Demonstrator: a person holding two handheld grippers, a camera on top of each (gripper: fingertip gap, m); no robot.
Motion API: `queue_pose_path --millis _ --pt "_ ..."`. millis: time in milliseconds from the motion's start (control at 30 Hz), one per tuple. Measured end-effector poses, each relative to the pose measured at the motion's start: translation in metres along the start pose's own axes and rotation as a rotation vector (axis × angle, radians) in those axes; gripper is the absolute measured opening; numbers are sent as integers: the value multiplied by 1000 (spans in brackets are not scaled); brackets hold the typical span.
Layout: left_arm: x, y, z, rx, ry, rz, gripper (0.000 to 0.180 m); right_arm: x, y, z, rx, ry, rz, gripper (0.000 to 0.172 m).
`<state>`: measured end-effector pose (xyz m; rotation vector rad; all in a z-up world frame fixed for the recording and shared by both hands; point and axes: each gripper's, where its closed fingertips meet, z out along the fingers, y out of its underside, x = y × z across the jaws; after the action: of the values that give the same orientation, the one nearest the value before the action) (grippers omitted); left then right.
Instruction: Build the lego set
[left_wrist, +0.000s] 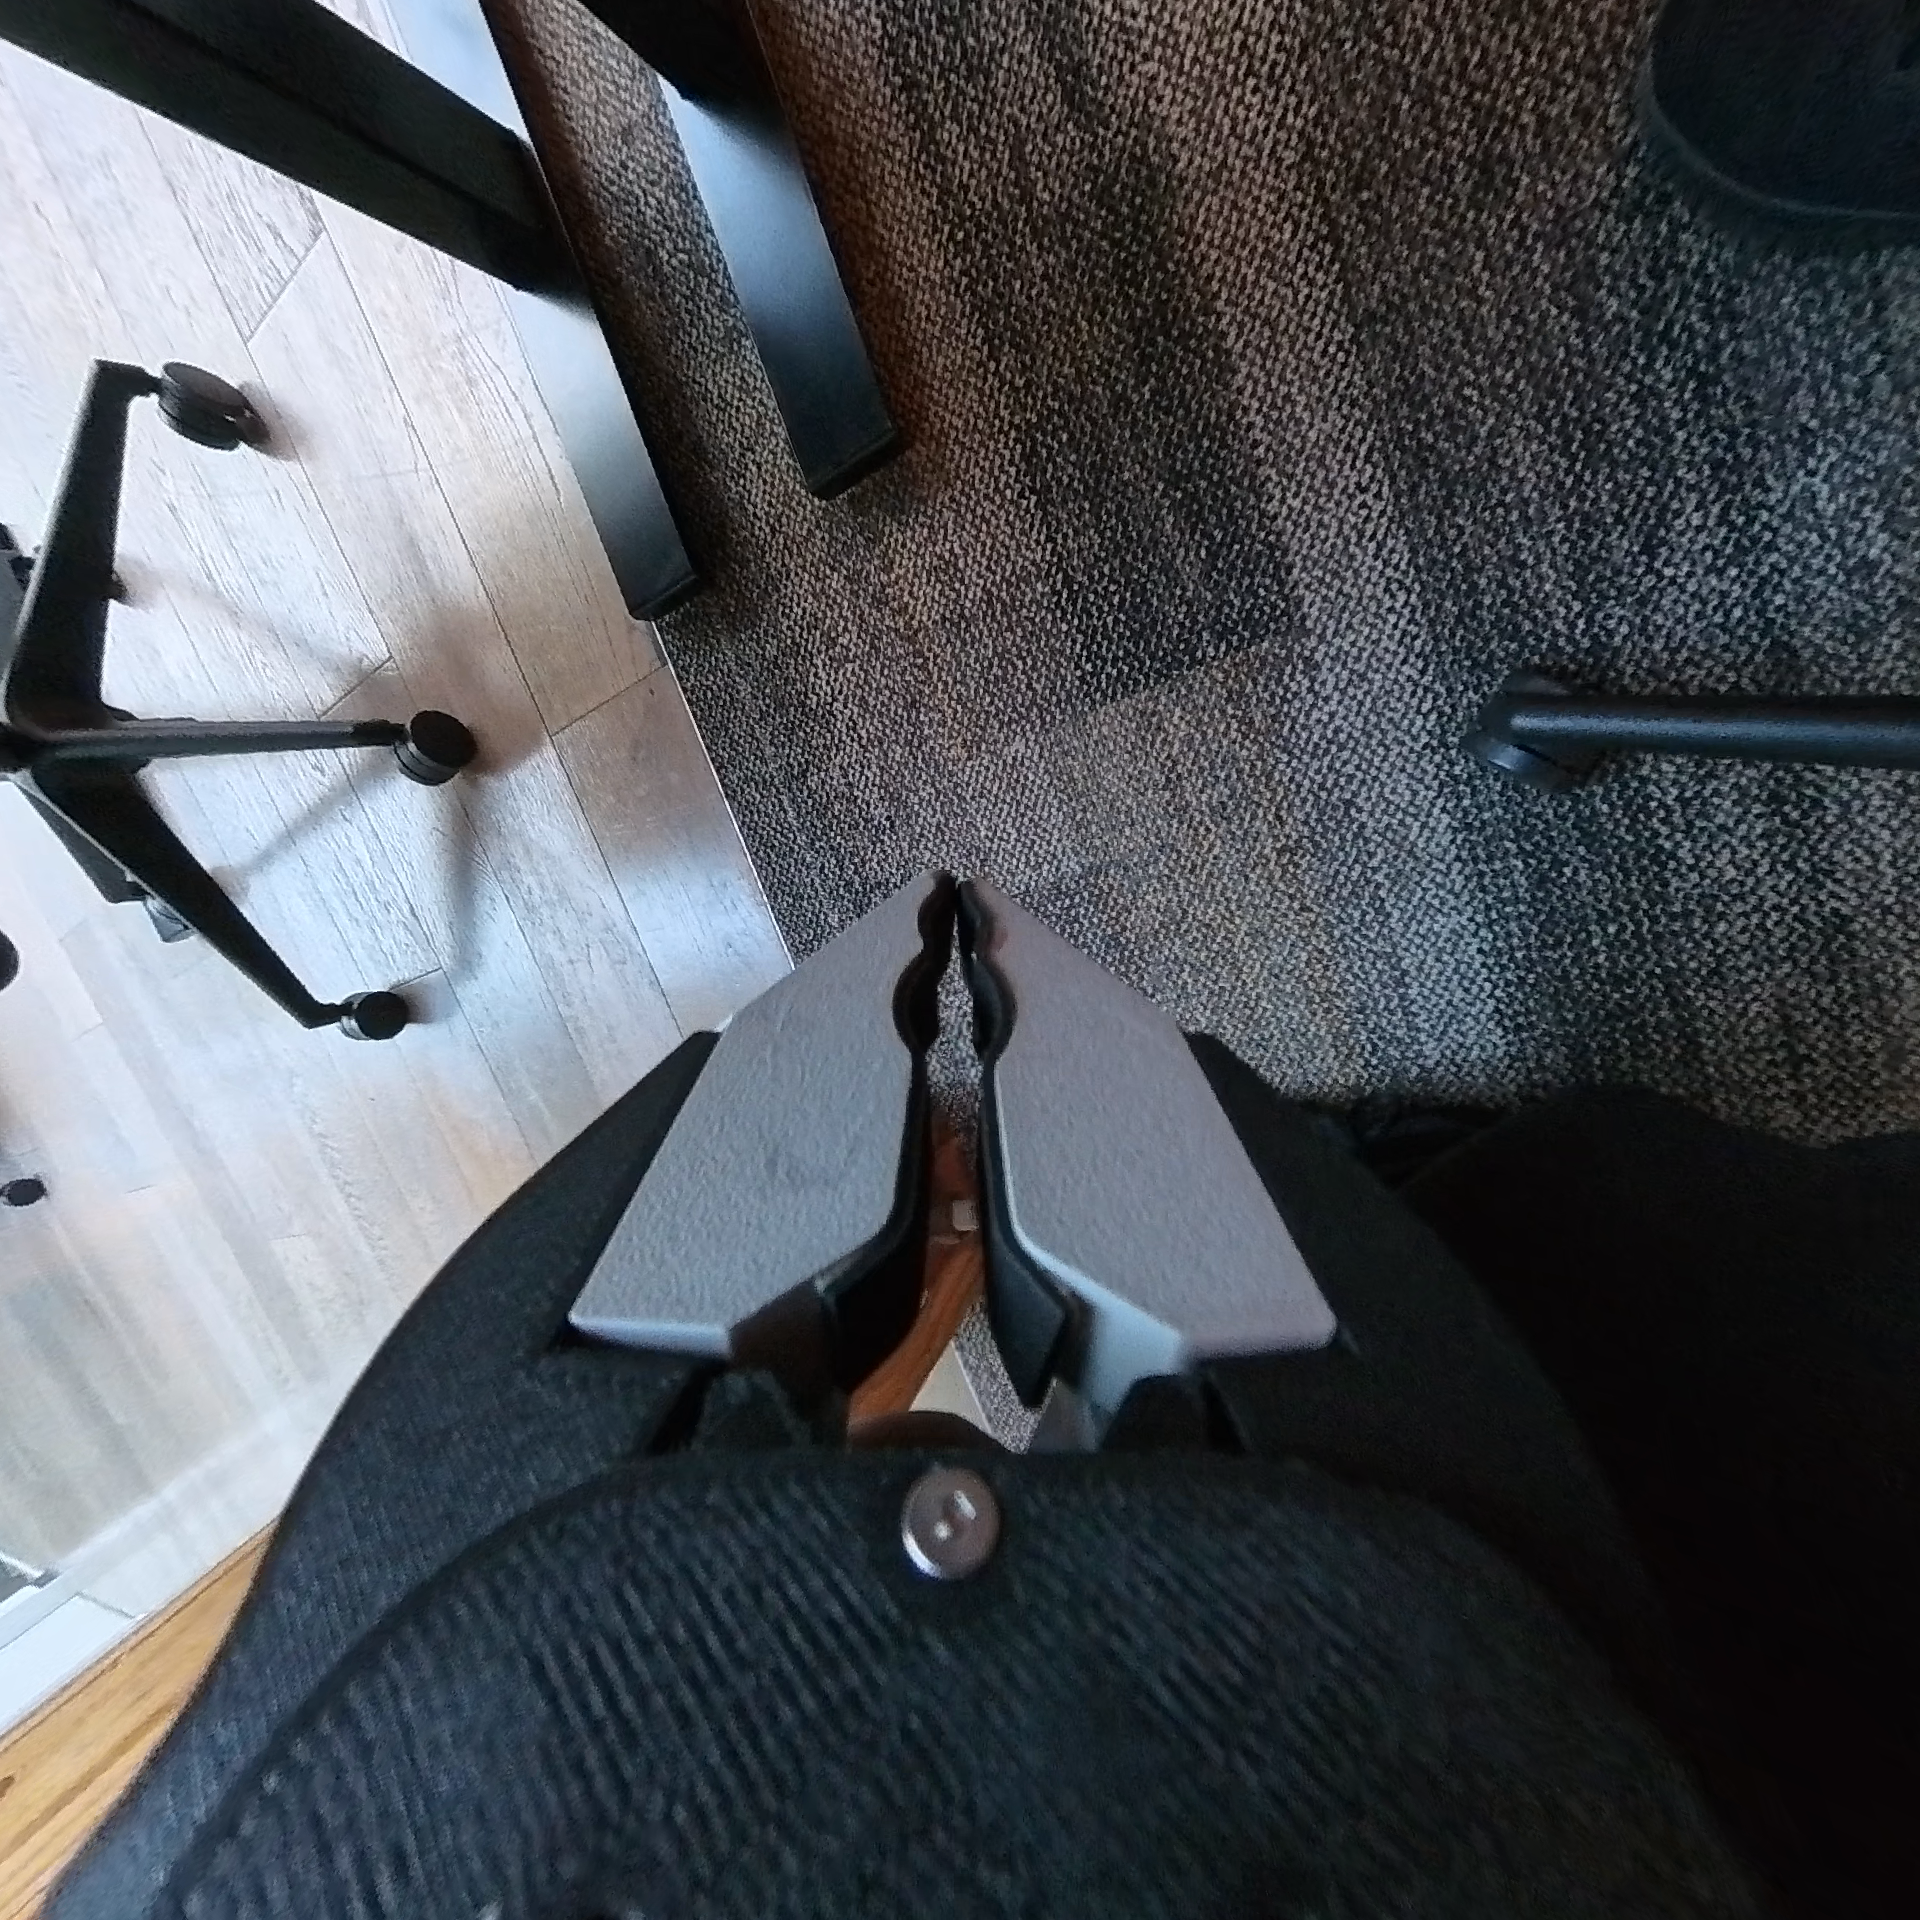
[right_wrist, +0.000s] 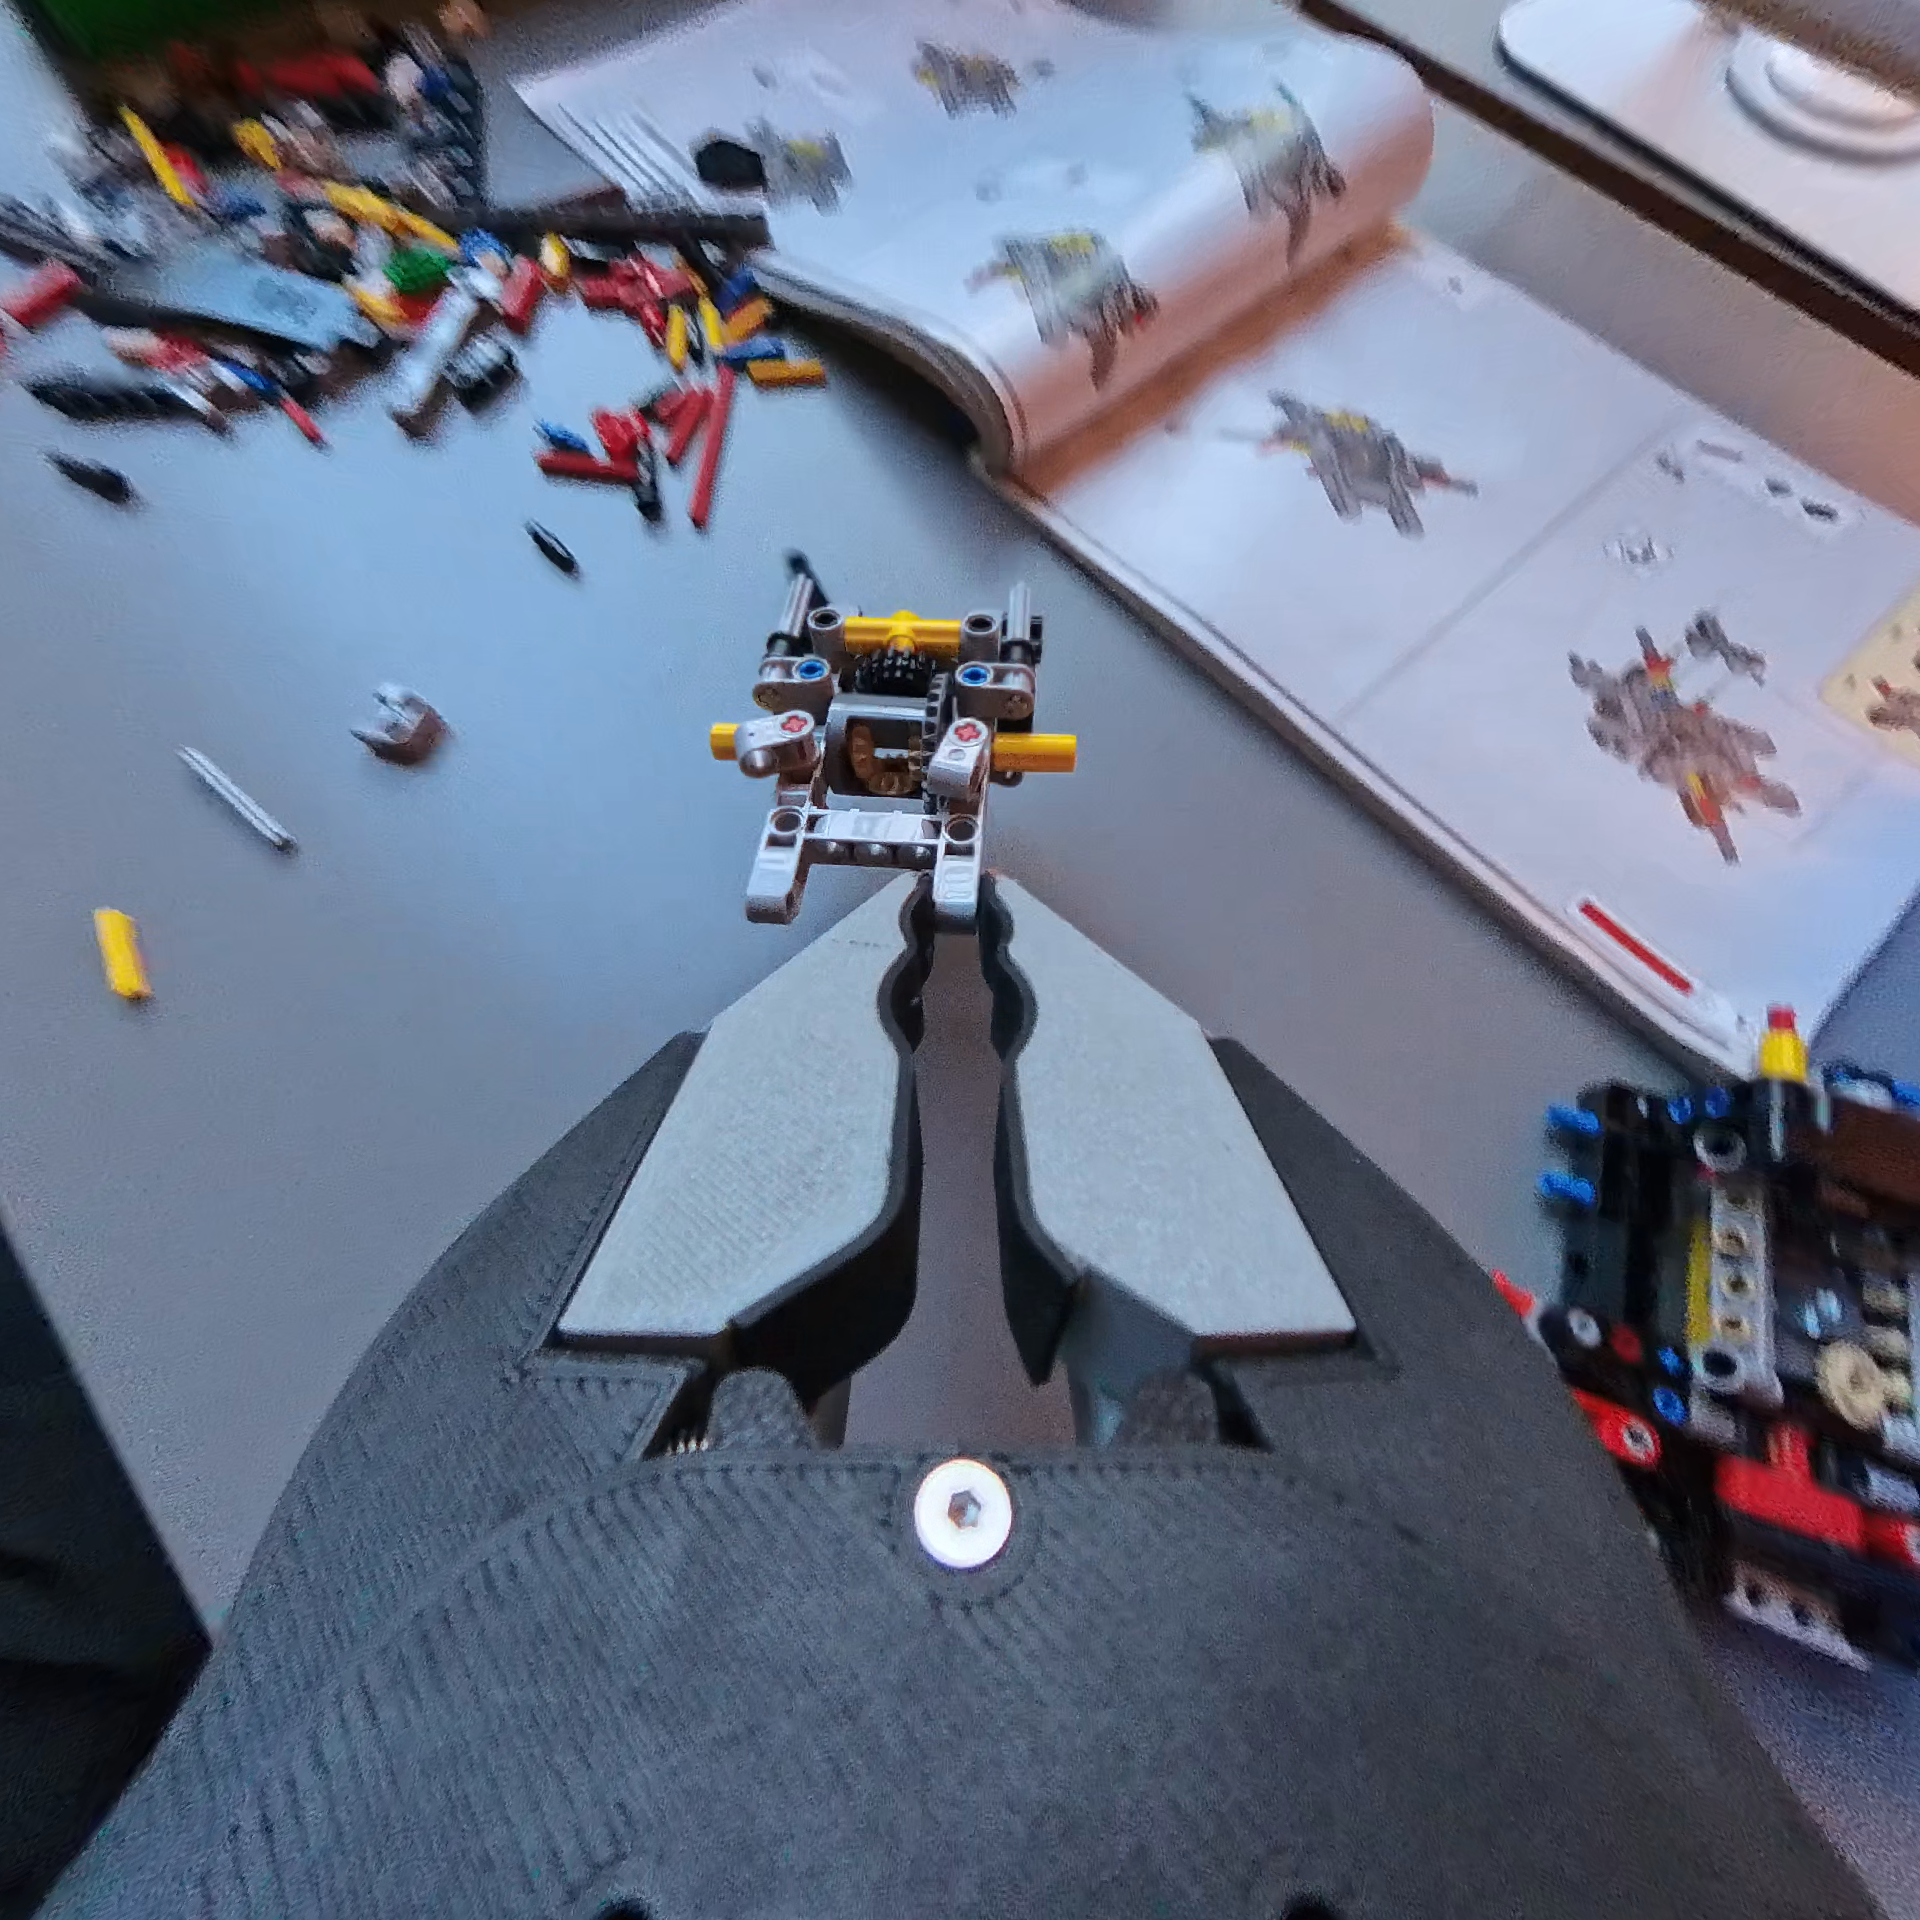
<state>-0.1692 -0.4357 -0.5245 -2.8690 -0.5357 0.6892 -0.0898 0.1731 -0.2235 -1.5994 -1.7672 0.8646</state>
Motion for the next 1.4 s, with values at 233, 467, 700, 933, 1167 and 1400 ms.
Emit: queue_pose_path --millis 233,467,700,933,1167,1400 --pt "1 1 -1 -19 -5 10 0 17 45 0 -122 44 2 13" --pt "-1 0 -7 -16 -18 9 0 19 19 -15 -58 44 -35 24" --pt "-1 -7 -7 -8 -17 14 0 -22 -67 18 88 -99 -47 24" --pt "-1 -12 1 -11 -1 10 0 -61 -135 126 37 -216 -13 26" --pt "-4 -14 8 -9 12 -5 0 -65 -165 229 -88 -196 0 29" --pt "-7 -10 9 4 18 -34 0 -83 -158 266 -172 -293 79 15"
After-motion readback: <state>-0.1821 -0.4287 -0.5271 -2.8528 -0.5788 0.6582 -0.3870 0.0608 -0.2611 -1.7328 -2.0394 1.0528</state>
